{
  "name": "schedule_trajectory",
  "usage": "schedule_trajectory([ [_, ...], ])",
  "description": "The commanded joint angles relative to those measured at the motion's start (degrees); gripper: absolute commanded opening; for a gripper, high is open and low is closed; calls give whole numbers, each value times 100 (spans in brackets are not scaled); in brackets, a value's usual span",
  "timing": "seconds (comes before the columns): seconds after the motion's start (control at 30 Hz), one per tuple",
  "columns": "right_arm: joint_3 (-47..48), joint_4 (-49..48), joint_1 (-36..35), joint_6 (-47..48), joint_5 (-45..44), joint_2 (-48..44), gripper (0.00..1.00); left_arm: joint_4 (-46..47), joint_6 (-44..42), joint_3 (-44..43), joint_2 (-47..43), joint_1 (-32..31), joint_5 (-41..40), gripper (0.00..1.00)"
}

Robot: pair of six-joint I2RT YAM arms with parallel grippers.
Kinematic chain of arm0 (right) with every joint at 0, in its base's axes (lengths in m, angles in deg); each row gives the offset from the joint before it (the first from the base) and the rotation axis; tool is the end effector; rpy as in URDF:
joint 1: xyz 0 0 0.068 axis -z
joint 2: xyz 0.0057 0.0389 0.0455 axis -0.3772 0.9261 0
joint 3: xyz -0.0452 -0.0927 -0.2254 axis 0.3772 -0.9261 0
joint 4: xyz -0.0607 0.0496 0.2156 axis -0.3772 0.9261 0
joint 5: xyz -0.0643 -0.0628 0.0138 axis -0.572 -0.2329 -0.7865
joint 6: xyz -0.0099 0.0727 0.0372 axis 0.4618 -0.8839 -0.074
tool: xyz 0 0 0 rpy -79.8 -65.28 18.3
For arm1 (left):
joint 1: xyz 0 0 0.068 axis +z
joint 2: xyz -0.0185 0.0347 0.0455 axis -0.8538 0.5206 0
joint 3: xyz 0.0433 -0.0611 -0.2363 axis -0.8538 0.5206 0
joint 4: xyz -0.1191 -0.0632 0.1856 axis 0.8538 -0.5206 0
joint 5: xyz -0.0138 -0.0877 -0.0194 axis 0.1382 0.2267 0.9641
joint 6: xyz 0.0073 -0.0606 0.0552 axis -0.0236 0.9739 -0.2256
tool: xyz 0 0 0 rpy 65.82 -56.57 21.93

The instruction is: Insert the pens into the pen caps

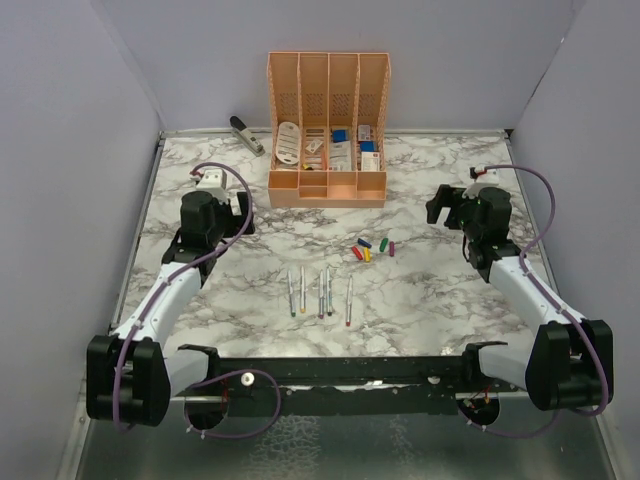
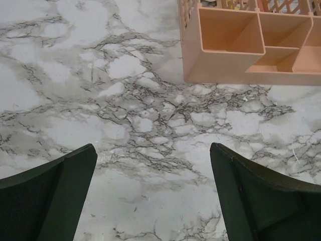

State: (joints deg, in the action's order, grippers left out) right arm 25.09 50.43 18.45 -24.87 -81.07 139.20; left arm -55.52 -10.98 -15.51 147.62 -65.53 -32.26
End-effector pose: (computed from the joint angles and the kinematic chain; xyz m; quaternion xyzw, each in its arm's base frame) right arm 0.2765 0.0205 0.2244 0.0452 0.8310 0.0872 0.5475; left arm 0.2661 -0.0317 0.2335 -0.0379 0.8332 -0.0865 0.5449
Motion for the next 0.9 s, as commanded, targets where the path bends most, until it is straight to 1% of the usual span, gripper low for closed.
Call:
schedule_trajectory([
  [0.0, 217, 151, -34, -54, 210, -142, 91, -405, -226, -365, 108, -35, 550, 99],
  [0.1, 247, 298, -76, -141, 358, -204, 88, -523, -298, -472, 178, -137, 831, 99],
  [0.27, 233, 608, -218, -201, 565, -360, 81, -623, -19, -512, 109, -366, 890, 99],
  [0.43, 176, 840, -460, -255, 701, -482, 75, -965, 194, -621, 85, -775, 551, 99],
  [0.63, 211, 1070, -804, -362, 718, -340, 64, -1007, 315, -685, 107, -1294, 415, 99],
  [0.7, 225, 1124, -908, -408, 674, -282, 61, -1054, 361, -688, 154, -1414, 378, 94],
  [0.8, 239, 1160, -1131, -512, 578, -256, 58, -1184, 503, -670, 185, -1578, 279, 93],
  [0.87, 282, 1174, -1473, -560, 413, -251, 54, -1301, 598, -636, 170, -1691, 171, 92],
])
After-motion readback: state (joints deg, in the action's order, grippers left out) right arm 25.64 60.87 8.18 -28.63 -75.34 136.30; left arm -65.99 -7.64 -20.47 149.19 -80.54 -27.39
